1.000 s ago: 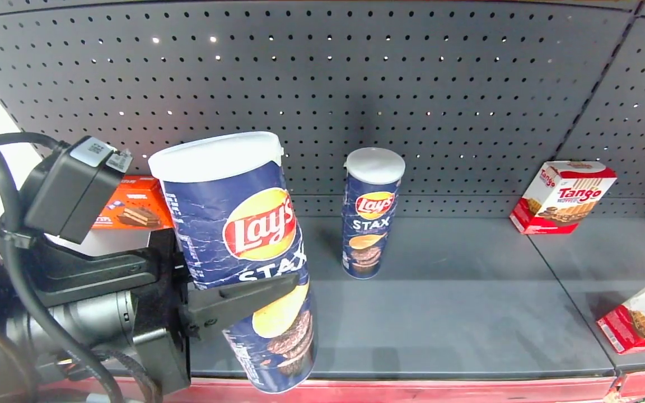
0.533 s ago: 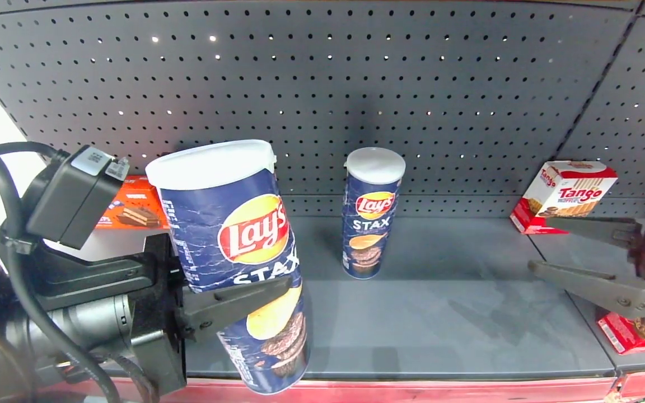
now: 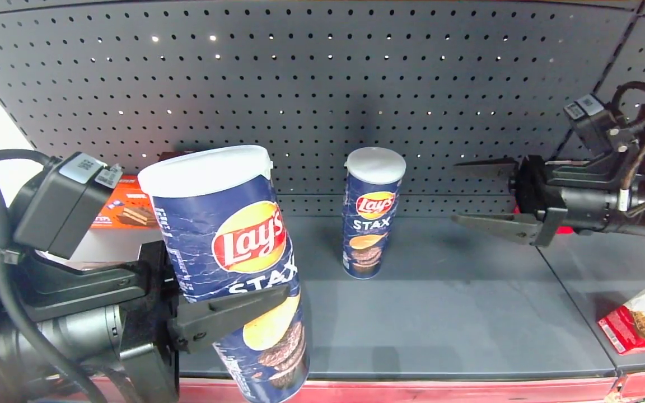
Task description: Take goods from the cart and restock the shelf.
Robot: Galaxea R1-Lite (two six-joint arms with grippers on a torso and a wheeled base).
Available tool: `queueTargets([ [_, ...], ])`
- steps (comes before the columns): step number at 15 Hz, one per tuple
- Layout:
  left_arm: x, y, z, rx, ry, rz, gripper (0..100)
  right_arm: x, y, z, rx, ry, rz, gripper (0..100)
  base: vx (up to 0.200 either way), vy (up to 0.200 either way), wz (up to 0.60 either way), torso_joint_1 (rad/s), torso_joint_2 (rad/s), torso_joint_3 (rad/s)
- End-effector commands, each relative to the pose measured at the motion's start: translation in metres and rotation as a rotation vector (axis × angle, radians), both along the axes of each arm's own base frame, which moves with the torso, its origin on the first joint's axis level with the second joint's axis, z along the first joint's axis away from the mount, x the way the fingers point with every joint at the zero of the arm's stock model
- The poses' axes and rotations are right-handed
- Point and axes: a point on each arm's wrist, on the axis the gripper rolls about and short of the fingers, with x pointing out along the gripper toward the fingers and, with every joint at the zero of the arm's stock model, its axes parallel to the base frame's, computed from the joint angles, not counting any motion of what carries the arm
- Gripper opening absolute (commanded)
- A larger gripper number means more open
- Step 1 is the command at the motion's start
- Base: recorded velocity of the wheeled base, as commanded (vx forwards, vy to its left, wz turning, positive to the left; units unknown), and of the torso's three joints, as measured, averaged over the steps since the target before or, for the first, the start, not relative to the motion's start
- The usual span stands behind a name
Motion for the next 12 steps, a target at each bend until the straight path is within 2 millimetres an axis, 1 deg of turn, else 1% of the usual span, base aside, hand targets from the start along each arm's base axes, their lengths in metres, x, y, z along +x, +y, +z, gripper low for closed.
queueTargets([
  [1, 0.000, 0.000, 0.000, 0.000, 0.002, -0.001, 0, 0.037, 0.011, -0.017, -0.009, 0.029, 0.022, 100, 0.000, 0.000, 0.00, 0.000, 0.00, 0.000],
  [4, 0.000, 0.000, 0.000, 0.000, 0.002, 0.002, 0, 0.060, 0.020, -0.024, -0.008, 0.032, 0.051, 100, 0.000, 0.000, 0.00, 0.000, 0.00, 0.000],
  [5, 0.000, 0.001, 0.000, 0.000, 0.002, 0.004, 0, 0.068, 0.028, -0.028, -0.007, 0.039, 0.067, 100, 0.000, 0.000, 0.00, 0.000, 0.00, 0.000],
  [8, 0.001, 0.001, -0.001, -0.004, 0.012, 0.010, 0, 0.081, 0.047, -0.042, -0.009, 0.064, 0.147, 100, 0.000, 0.000, 0.00, 0.000, 0.00, 0.000],
  [10, 0.001, 0.001, 0.000, -0.009, 0.019, 0.011, 0, 0.086, 0.062, -0.053, -0.010, 0.068, 0.177, 100, 0.000, 0.000, 0.00, 0.000, 0.00, 0.000],
  [11, 0.001, 0.001, 0.000, -0.009, 0.019, 0.011, 0, 0.088, 0.065, -0.056, -0.010, 0.068, 0.183, 100, 0.000, 0.000, 0.00, 0.000, 0.00, 0.000],
  [12, 0.001, 0.001, 0.000, -0.009, 0.019, 0.011, 0, 0.090, 0.074, -0.061, -0.013, 0.076, 0.202, 100, 0.000, 0.000, 0.00, 0.000, 0.00, 0.000],
])
